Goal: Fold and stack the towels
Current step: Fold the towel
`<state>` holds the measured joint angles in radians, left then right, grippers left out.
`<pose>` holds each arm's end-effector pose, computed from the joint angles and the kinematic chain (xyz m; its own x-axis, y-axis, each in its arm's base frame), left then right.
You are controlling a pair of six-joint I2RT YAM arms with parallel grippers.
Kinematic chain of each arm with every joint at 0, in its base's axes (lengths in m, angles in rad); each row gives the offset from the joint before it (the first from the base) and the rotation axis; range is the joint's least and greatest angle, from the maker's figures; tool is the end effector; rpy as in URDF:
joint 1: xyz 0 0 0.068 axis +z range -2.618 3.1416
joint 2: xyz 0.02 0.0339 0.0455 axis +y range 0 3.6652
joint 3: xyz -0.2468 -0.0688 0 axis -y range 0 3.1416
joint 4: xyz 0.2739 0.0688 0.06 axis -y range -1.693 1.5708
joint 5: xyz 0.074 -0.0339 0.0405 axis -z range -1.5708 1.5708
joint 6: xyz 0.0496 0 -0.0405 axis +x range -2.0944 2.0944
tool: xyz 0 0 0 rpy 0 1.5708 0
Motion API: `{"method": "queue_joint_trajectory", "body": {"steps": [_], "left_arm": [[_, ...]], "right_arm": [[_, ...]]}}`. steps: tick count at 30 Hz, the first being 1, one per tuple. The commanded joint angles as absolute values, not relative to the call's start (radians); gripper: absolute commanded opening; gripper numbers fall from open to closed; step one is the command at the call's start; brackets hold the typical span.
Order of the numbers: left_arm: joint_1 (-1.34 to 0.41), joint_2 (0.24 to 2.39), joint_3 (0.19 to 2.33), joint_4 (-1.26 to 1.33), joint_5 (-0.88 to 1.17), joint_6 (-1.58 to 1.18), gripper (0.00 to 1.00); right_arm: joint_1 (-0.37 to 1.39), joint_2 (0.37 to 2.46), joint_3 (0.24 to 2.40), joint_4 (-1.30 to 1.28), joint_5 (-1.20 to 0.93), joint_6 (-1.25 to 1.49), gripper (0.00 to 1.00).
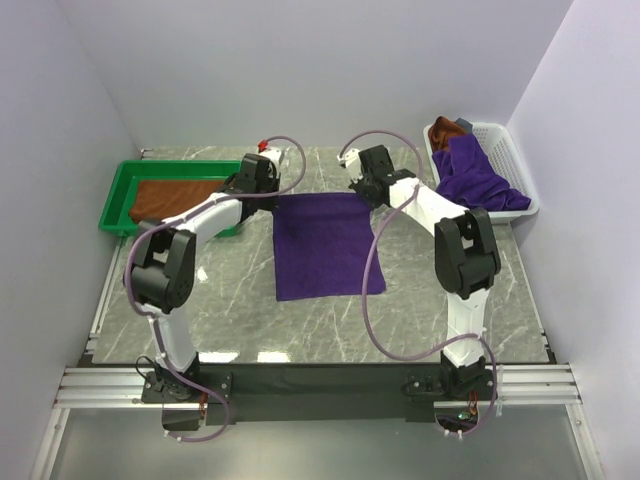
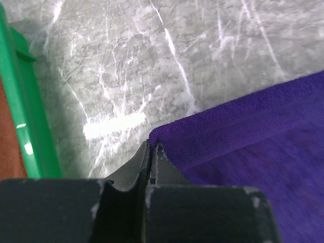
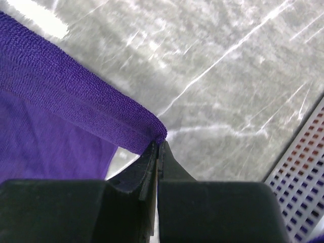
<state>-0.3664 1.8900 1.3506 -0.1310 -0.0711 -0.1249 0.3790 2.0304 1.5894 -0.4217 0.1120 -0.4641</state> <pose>0.4308 -0.1615 0.1819 -0.6136 0.1024 -0.7830 0.2307 0.9715 -0.0538 0.4507 0.1735 0.1784 -0.4967 -0.6766 -0.5436 -0.5843 0.7238 -0.3670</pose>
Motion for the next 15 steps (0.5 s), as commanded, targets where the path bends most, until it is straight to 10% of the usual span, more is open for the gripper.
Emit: {"method": "queue_joint_trajectory", "body": {"steps": [1,15], "left_arm": [[-0.376,1.79,1.307,-0.081,-0.066,-0.127,0.01],[-0.465,1.602,1.083,-0.15,-0.115,-0.267,0.01]], "right_arm": [[0.388,1.925,1.531,-0.365,0.153,-0.445,0.0],[0.425,1.674,1.237,-0.379,0.152,-0.368,0.0]]}}
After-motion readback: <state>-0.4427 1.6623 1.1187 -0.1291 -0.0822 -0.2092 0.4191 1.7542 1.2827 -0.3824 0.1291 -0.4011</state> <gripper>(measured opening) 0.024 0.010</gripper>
